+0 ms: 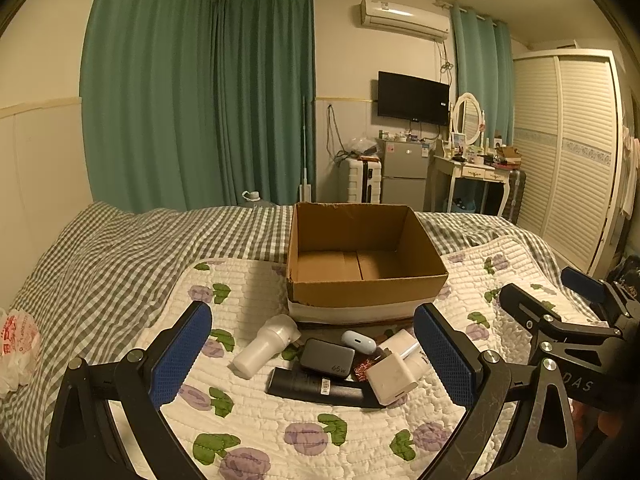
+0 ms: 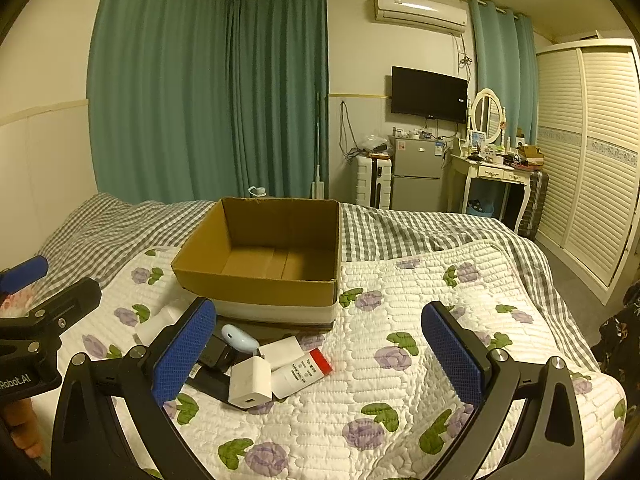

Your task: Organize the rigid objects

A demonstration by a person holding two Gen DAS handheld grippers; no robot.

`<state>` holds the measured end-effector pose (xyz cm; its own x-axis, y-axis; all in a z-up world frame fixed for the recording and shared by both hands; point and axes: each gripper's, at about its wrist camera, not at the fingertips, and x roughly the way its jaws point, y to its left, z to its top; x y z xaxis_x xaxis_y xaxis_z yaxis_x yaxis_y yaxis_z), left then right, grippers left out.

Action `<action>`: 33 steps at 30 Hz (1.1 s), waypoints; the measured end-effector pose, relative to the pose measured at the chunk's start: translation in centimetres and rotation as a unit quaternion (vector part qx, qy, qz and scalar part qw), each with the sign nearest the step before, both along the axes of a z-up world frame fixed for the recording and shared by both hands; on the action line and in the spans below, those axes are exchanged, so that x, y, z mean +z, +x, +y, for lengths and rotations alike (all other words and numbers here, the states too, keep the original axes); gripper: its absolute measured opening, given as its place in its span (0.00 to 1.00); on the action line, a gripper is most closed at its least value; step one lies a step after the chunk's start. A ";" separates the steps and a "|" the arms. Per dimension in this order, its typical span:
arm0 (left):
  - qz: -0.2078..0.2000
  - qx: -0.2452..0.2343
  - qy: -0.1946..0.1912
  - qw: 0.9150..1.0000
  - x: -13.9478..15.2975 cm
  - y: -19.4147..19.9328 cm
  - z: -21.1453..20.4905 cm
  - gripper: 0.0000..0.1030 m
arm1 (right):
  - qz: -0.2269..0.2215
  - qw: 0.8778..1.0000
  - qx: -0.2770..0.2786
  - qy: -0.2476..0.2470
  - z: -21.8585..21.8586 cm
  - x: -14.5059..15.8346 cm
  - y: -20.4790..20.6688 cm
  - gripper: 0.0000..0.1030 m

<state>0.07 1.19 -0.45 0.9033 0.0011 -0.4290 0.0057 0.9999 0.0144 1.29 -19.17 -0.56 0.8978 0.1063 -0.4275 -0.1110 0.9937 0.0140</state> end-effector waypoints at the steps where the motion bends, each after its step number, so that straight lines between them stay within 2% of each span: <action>1: 0.000 0.000 0.000 1.000 0.0 0.0 0.1 1.00 | 0.000 1.000 0.000 0.000 0.0 0.0 0.0 1.00; 33: 0.013 0.016 -0.006 1.000 -1.6 0.7 1.2 1.00 | 0.015 0.999 0.024 -0.019 1.2 -0.9 0.2 1.00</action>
